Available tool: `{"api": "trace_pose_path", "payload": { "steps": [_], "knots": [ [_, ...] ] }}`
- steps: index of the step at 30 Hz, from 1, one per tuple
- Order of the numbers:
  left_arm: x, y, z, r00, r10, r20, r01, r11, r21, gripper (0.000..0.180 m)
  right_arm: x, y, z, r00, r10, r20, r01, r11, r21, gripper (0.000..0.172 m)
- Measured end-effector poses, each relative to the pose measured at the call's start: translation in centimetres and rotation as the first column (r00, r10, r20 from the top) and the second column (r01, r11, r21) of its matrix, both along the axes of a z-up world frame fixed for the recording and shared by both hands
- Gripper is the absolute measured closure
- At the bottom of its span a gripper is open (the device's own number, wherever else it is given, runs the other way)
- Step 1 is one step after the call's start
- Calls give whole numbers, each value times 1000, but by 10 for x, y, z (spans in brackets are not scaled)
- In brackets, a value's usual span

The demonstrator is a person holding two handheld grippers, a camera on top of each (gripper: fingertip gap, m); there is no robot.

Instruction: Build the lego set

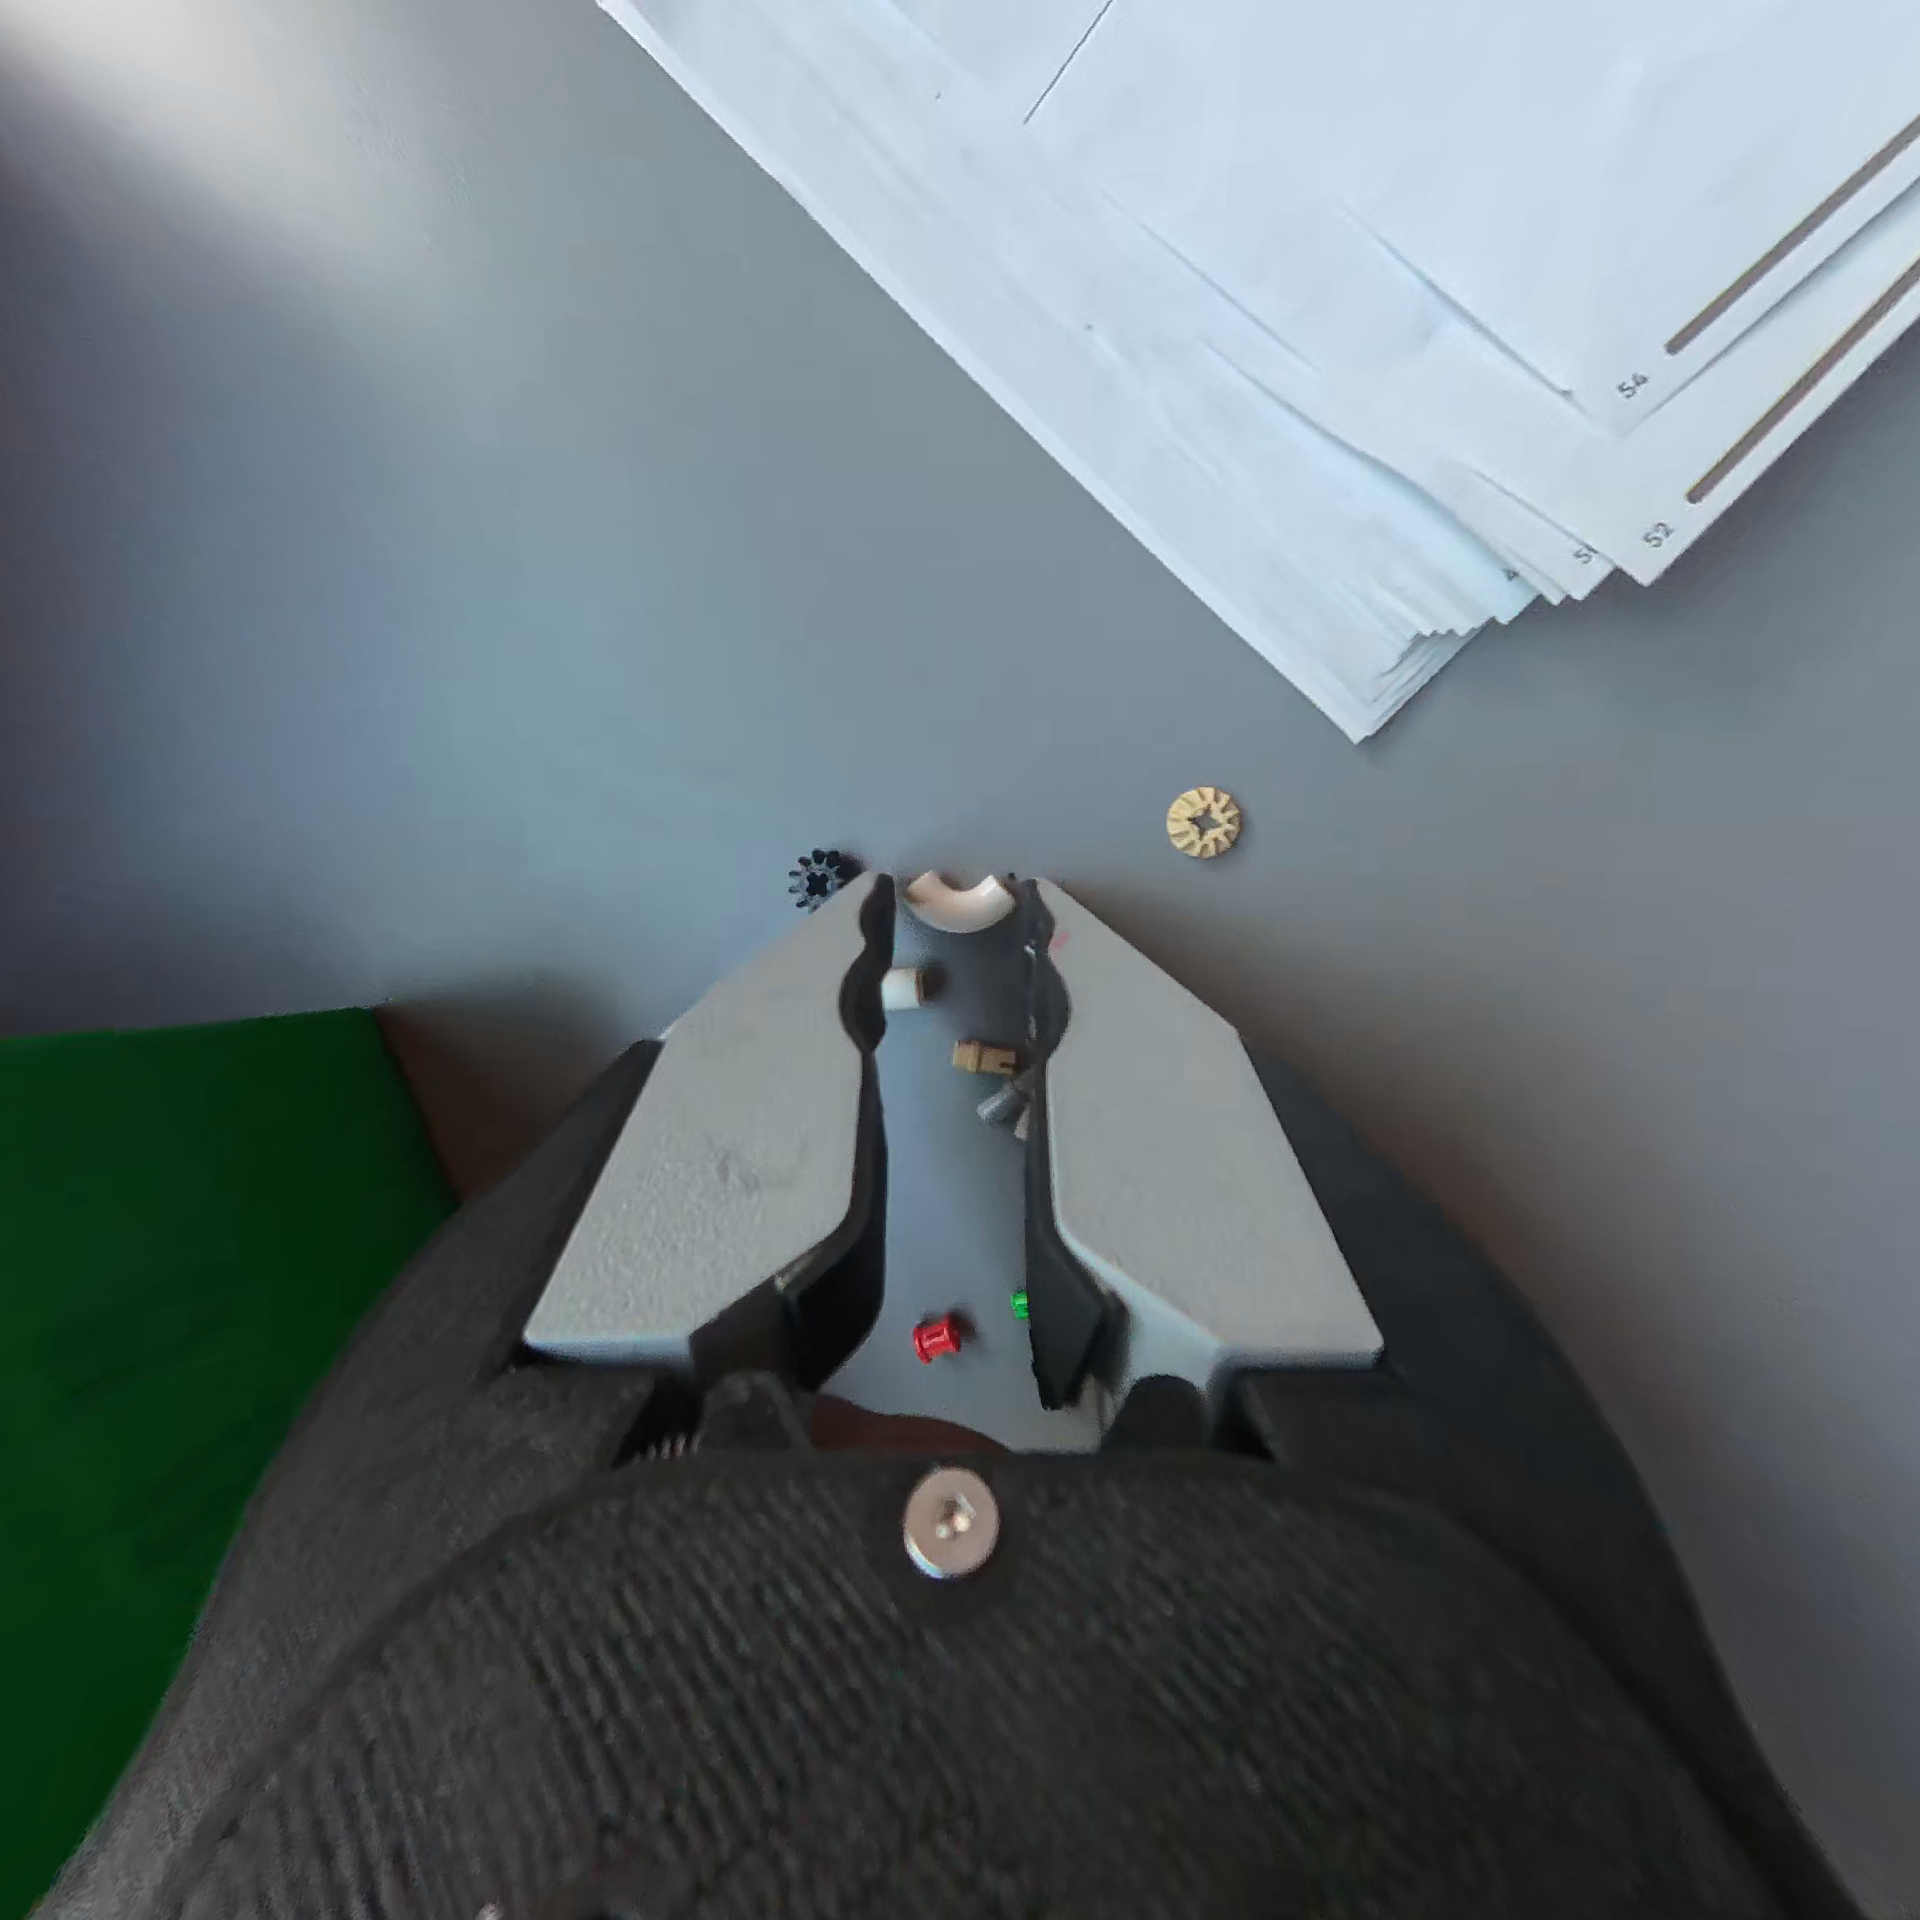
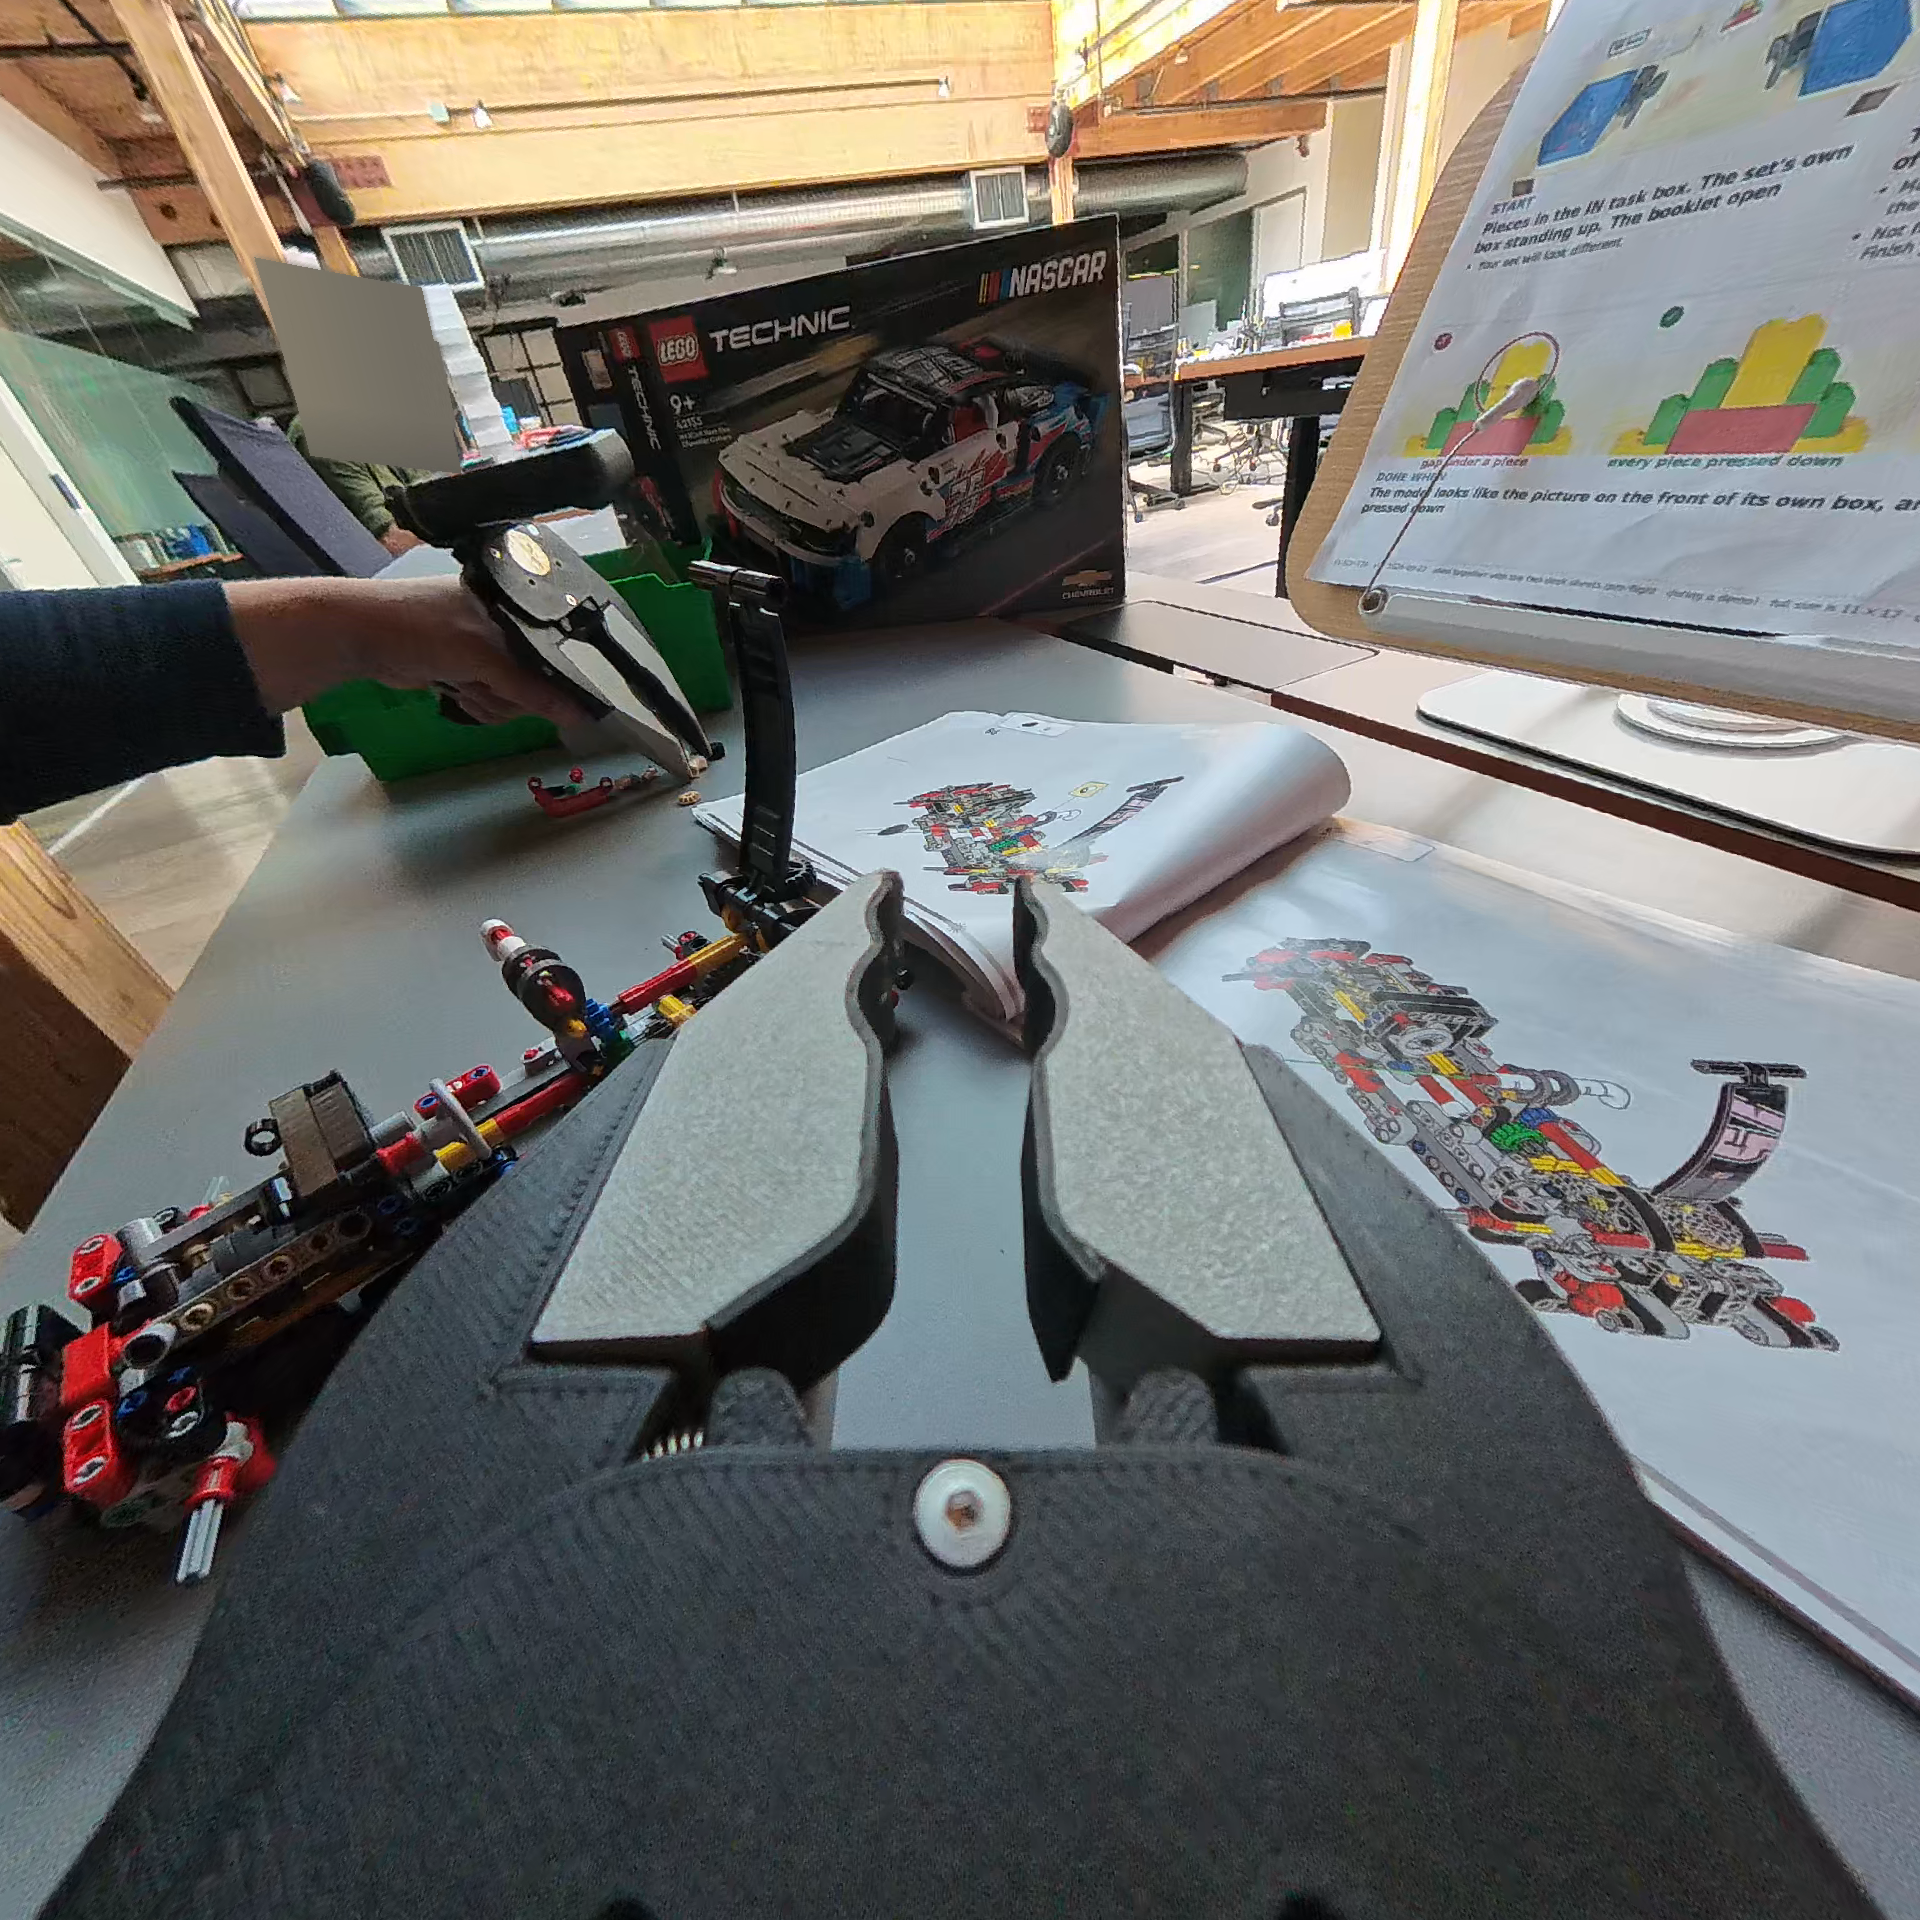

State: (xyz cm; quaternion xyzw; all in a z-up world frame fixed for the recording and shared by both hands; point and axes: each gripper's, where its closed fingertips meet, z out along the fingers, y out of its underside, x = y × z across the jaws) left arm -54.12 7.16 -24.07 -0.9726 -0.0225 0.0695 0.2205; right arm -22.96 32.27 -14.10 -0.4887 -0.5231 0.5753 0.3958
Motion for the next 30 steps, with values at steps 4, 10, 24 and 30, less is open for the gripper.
{"api": "trace_pose_path", "payload": {
  "steps": [4, 10, 24, 30],
  "knots": [
    [0, -1, 0, 1000, 5, 11, -5, 1000, -2, 161, 0, -1, 0, 1000, 3, 2, -3, 1000, 7, 155],
    [14, -1, 18, 1000, -9, -21, 9, 1000, 3, 161, 0, -3, 0, 1000, 9, 2, -9, 1000, 18, 155],
    [220, 56, 9, 945, -327, 21, 323, 939, 116, 161, 4, 8, 4, 999, -44, -12, 44, 998, 42, 155],
    [226, 60, -3, 949, -312, 53, 303, 944, 134, 161, 3, 7, 3, 999, -39, -4, 39, 998, 51, 155]
  ]
}}
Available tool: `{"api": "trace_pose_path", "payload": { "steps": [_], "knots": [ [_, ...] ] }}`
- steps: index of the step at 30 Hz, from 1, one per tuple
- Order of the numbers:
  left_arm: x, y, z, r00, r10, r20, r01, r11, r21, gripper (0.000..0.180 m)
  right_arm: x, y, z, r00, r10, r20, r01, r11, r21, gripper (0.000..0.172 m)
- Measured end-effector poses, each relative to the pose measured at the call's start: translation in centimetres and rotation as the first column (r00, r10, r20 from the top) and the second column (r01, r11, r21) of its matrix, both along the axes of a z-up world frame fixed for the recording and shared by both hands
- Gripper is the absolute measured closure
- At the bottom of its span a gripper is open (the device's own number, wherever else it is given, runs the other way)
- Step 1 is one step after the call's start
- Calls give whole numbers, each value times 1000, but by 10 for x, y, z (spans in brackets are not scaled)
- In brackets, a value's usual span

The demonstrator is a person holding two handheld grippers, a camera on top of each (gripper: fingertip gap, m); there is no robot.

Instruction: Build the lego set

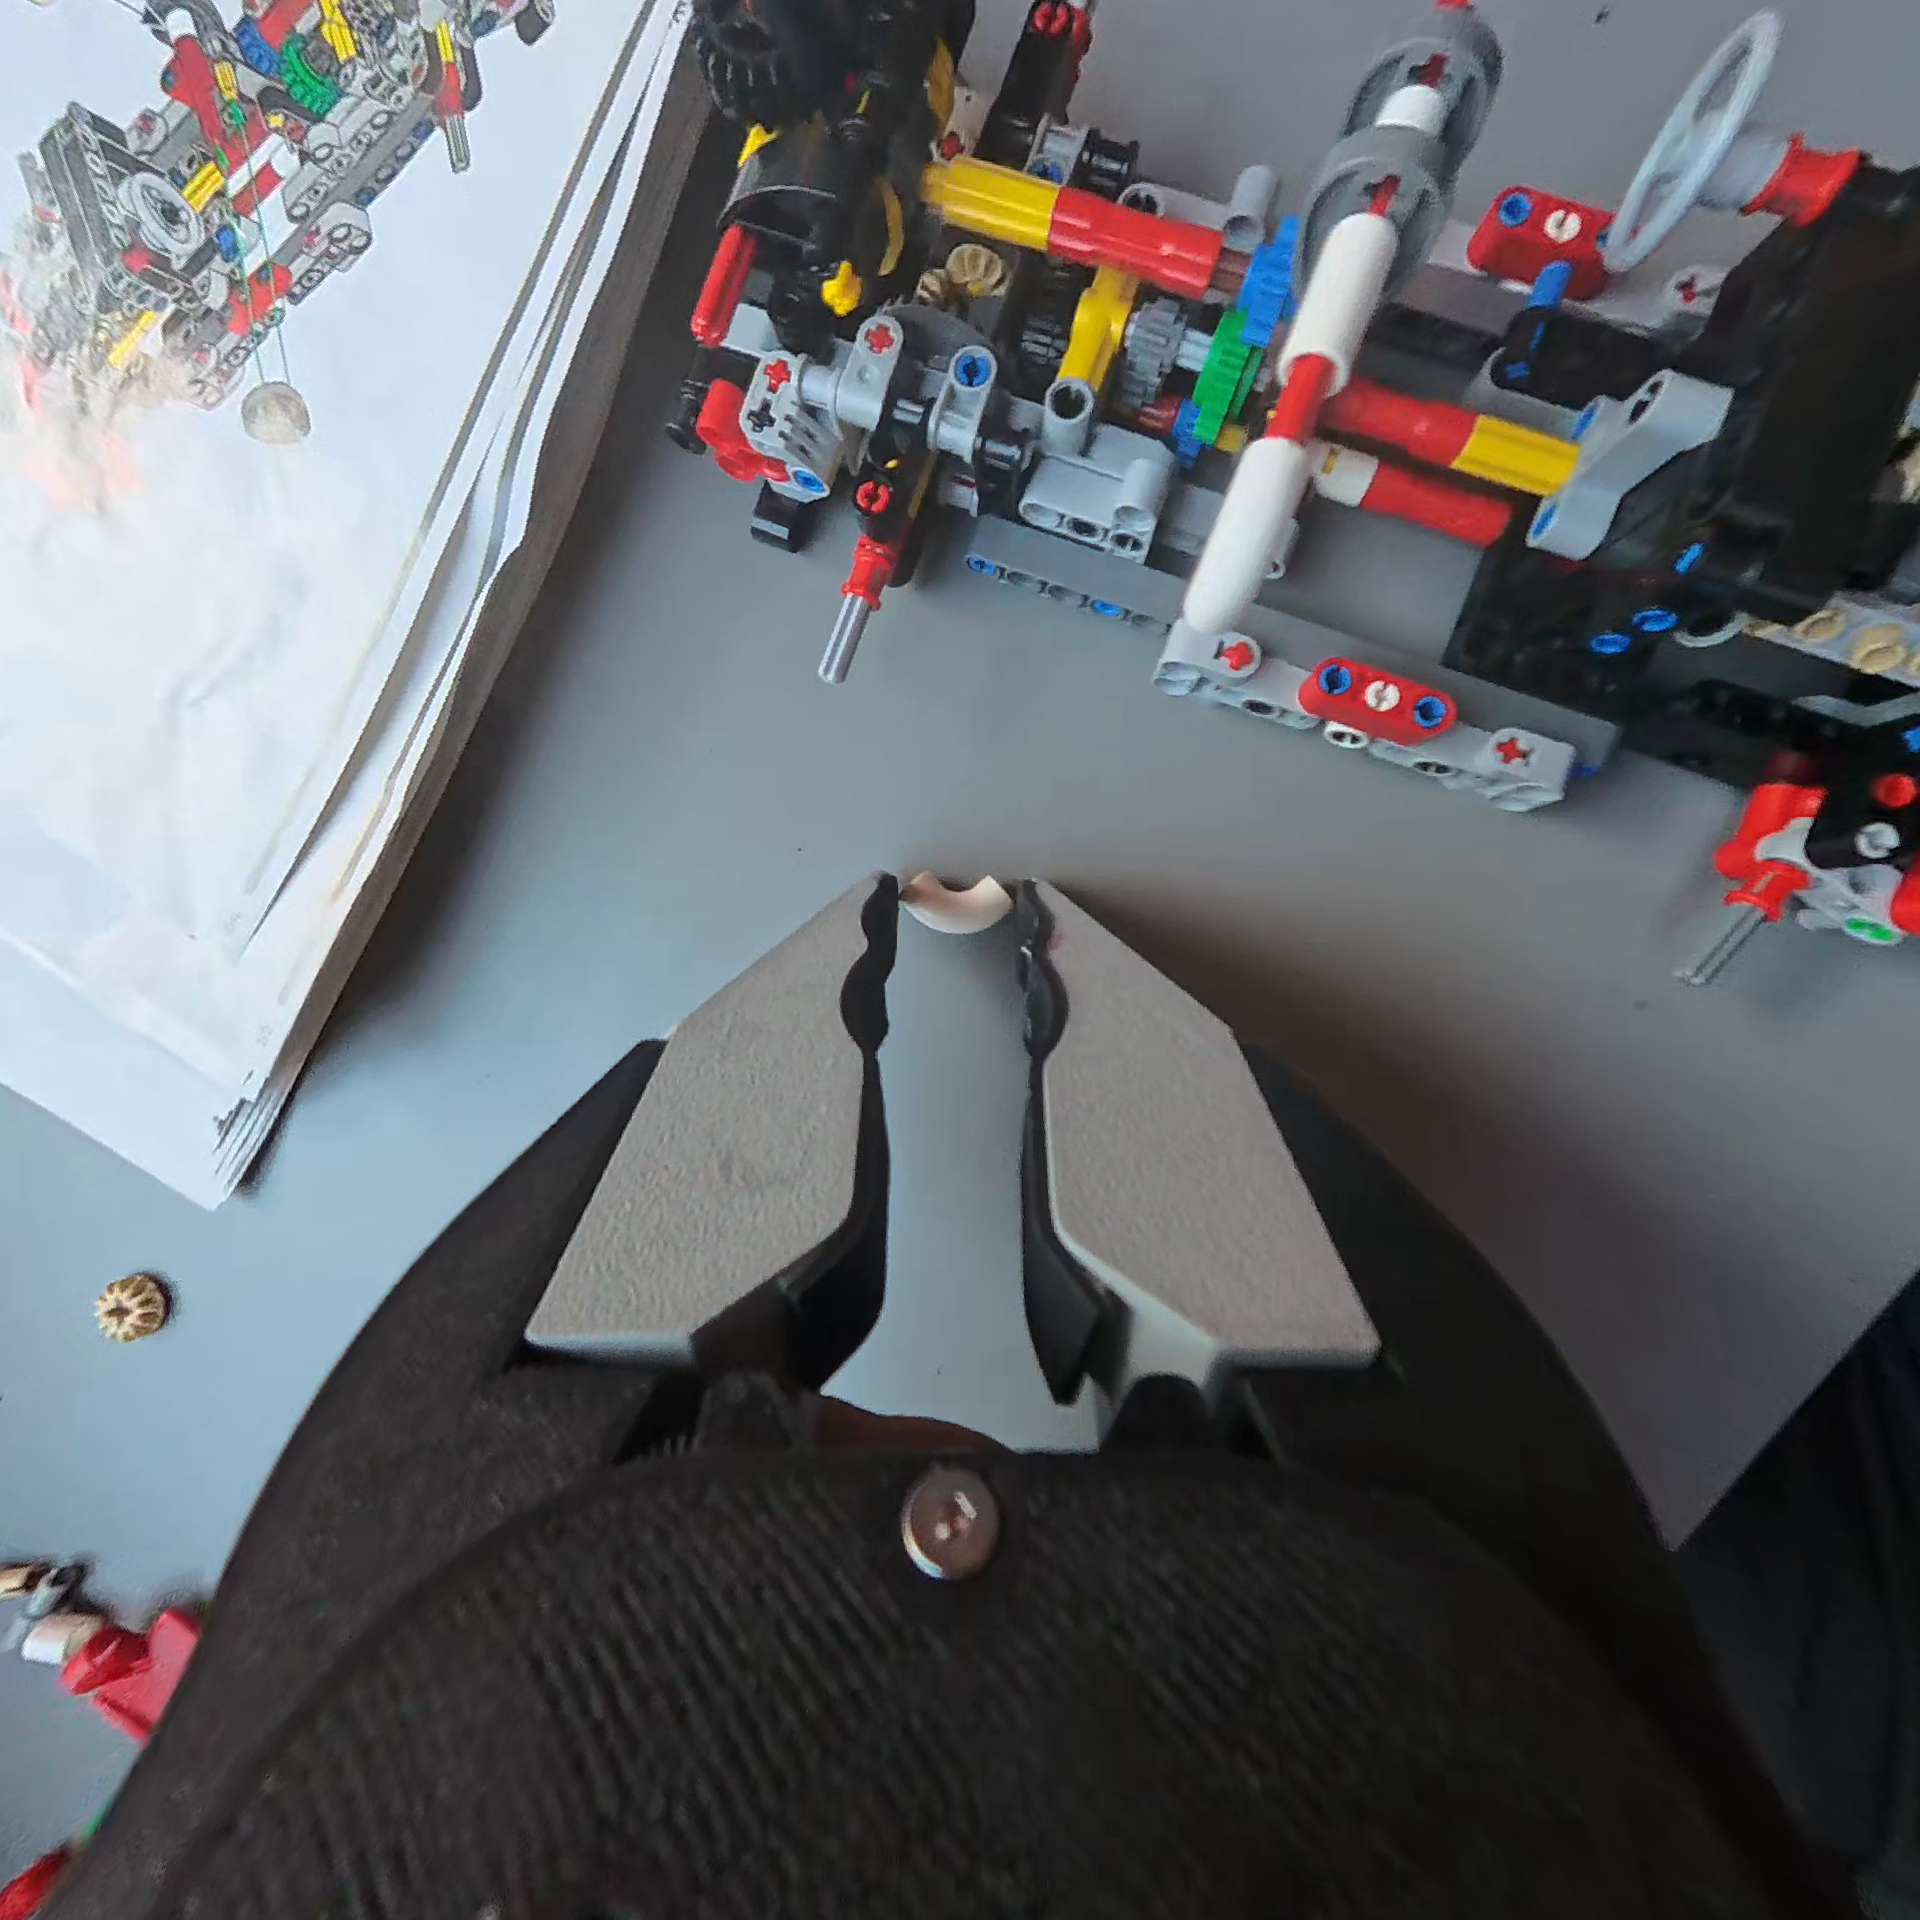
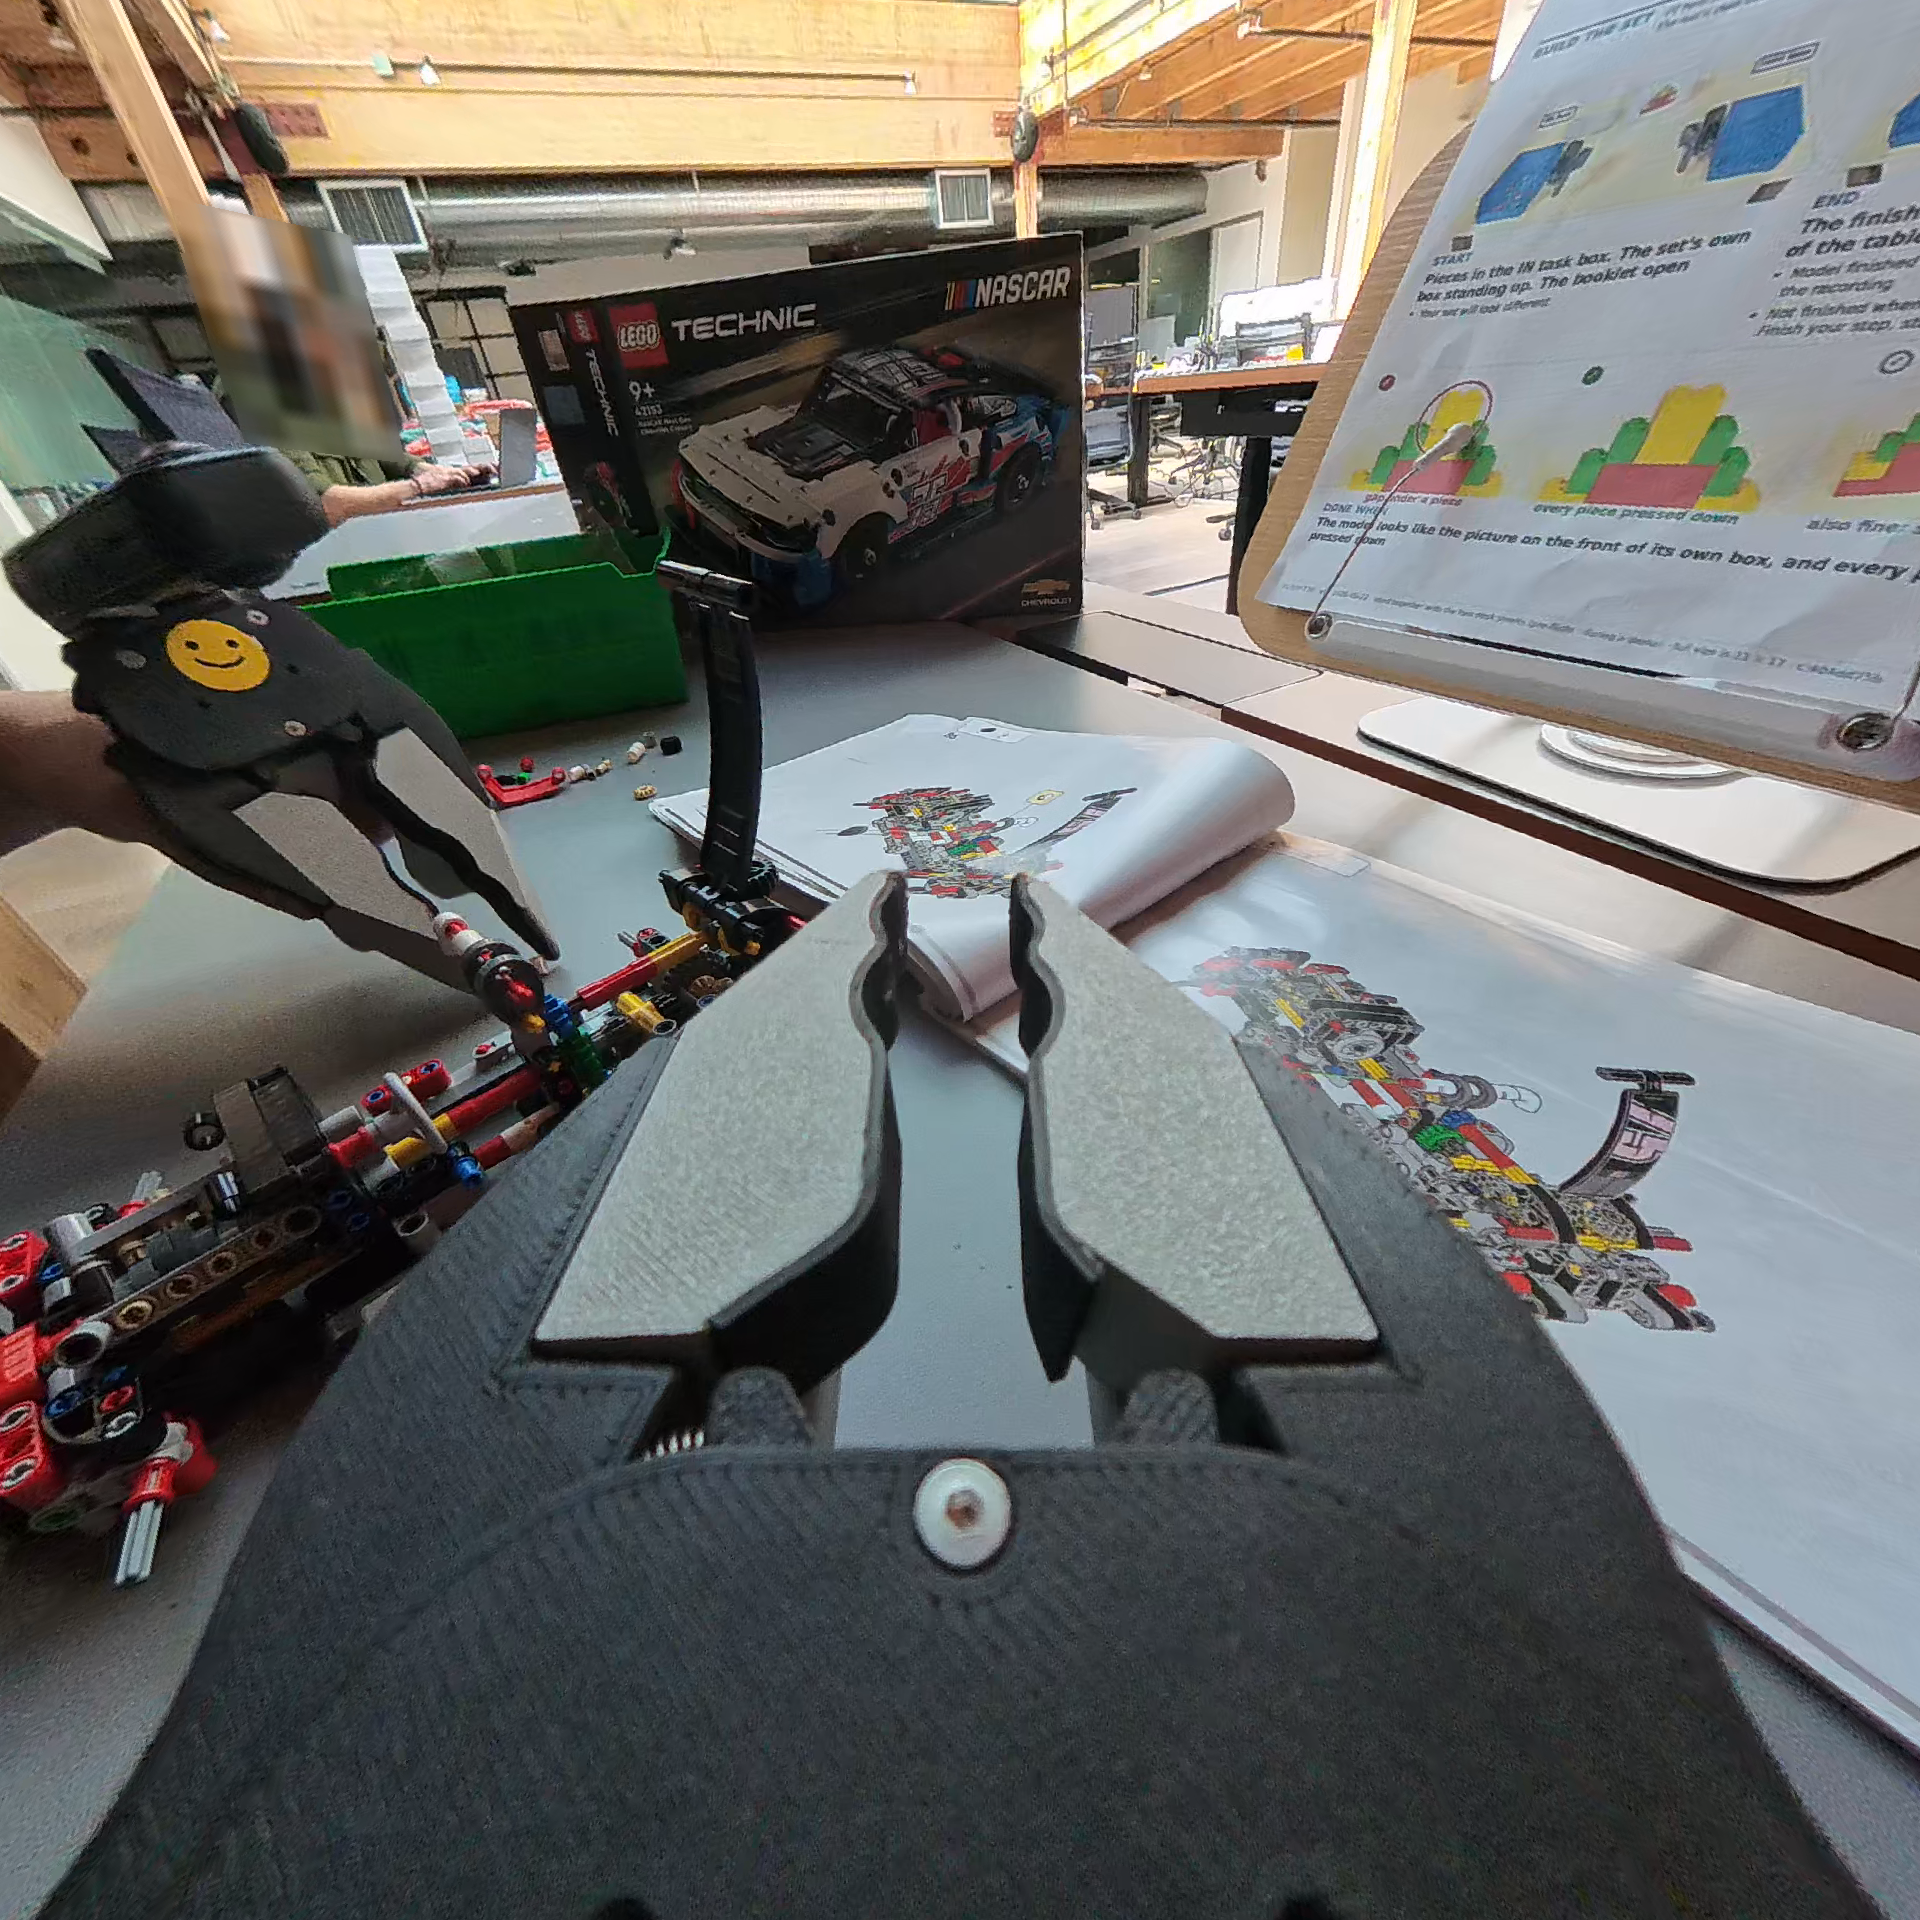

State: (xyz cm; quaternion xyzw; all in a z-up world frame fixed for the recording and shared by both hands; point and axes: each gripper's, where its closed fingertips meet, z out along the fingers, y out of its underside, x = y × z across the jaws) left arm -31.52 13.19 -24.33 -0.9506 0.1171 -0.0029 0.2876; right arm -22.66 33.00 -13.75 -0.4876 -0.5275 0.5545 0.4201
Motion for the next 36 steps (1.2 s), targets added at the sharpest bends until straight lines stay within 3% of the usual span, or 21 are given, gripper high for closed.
{"api": "trace_pose_path", "payload": {
  "steps": [8, 13, 16, 19, 24, 28, 31, 36],
  "knots": [
    [-23, -22, 23, 993, 117, 12, -118, 991, 66, 154, 0, -4, -4, 1000, 9, 19, -10, 1000, 19, 154],
    [-73, -89, 40, 959, 277, -69, -273, 960, 56, 155, -1, -3, -8, 999, 2, 37, -3, 1000, 25, 154],
    [-116, -133, 47, 896, 426, -122, -422, 905, 59, 157, -4, -2, -11, 999, -3, 50, 2, 1000, 23, 154],
    [-148, -156, 55, 830, 537, -154, -526, 844, 105, 159, -6, 0, -13, 998, -15, 60, 13, 1000, 24, 154],
    [-181, -136, 56, 839, 536, -95, -520, 841, 148, 159, -7, 1, -13, 997, -37, 62, 34, 998, 48, 154],
    [-205, -107, 42, 881, 465, -89, -460, 885, 73, 158, -8, 0, -15, 997, -43, 71, 38, 997, 62, 154],
    [-217, -95, 27, 935, 341, -96, -345, 939, -19, 157, -8, 0, -15, 997, -41, 70, 37, 998, 58, 154],
    [-233, -83, 17, 962, 263, -79, -269, 959, -84, 159, -8, 2, -14, 997, -30, 67, 28, 999, 26, 154]
  ]
}}
